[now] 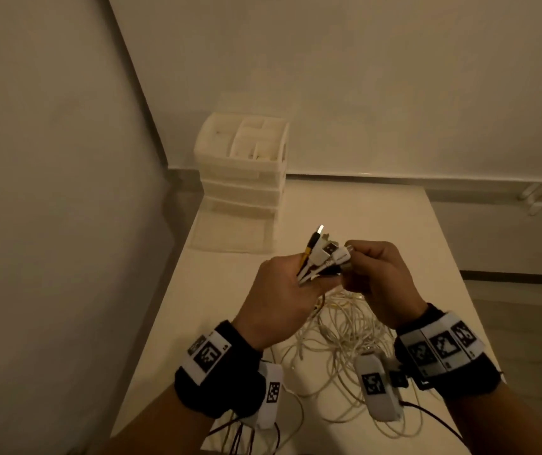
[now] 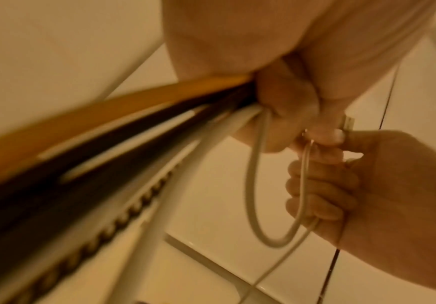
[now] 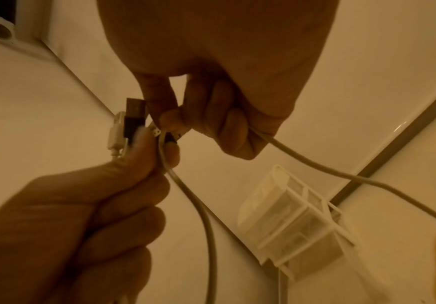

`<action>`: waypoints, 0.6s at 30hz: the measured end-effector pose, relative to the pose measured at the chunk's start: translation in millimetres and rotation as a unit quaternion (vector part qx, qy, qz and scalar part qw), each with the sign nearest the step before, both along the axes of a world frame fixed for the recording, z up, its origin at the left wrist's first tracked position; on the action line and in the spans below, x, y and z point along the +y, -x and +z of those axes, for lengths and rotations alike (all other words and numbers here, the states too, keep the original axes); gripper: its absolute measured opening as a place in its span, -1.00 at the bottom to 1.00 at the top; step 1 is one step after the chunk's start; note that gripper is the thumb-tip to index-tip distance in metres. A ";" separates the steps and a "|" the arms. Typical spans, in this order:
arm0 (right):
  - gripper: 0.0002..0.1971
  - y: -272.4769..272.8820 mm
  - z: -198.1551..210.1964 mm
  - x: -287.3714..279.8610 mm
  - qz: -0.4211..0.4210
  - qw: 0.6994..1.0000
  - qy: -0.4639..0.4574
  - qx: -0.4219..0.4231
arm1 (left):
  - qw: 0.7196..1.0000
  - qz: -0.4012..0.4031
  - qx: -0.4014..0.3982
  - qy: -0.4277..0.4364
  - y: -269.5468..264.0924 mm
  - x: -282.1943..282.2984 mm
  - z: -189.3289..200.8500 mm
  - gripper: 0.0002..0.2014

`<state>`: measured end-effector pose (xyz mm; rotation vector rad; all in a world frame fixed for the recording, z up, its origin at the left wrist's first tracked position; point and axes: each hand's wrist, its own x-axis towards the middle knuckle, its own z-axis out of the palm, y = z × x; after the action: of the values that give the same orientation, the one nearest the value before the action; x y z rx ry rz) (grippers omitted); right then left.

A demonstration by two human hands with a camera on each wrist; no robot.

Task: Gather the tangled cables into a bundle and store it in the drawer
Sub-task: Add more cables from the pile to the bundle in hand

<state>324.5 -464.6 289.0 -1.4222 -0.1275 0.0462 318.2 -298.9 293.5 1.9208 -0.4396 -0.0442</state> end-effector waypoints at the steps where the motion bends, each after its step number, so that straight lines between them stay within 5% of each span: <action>1: -0.65 1.3 1.3 1.0 0.002 1.000 -0.008 -0.001 | 1.000 0.017 -0.003 0.026 -0.6 -2.4 -3.3 -0.88; 9: -0.64 18.2 -29.9 -10.3 -0.007 0.994 0.105 -0.035 | 0.980 0.149 -0.068 0.110 -18.0 25.1 15.8 -0.73; 14: -0.67 29.6 -65.5 -22.8 -0.025 0.985 0.166 -0.034 | 0.955 0.231 -0.051 0.177 -31.1 61.2 18.9 -0.86; 18: -0.66 29.6 -86.9 -24.6 -0.056 0.972 0.227 -0.018 | 0.918 0.307 -0.046 0.245 -34.2 79.9 19.4 -0.70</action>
<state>294.9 -489.2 202.1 -1.8852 -0.0688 -0.0469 352.4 -219.0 312.9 1.4884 0.1092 0.5236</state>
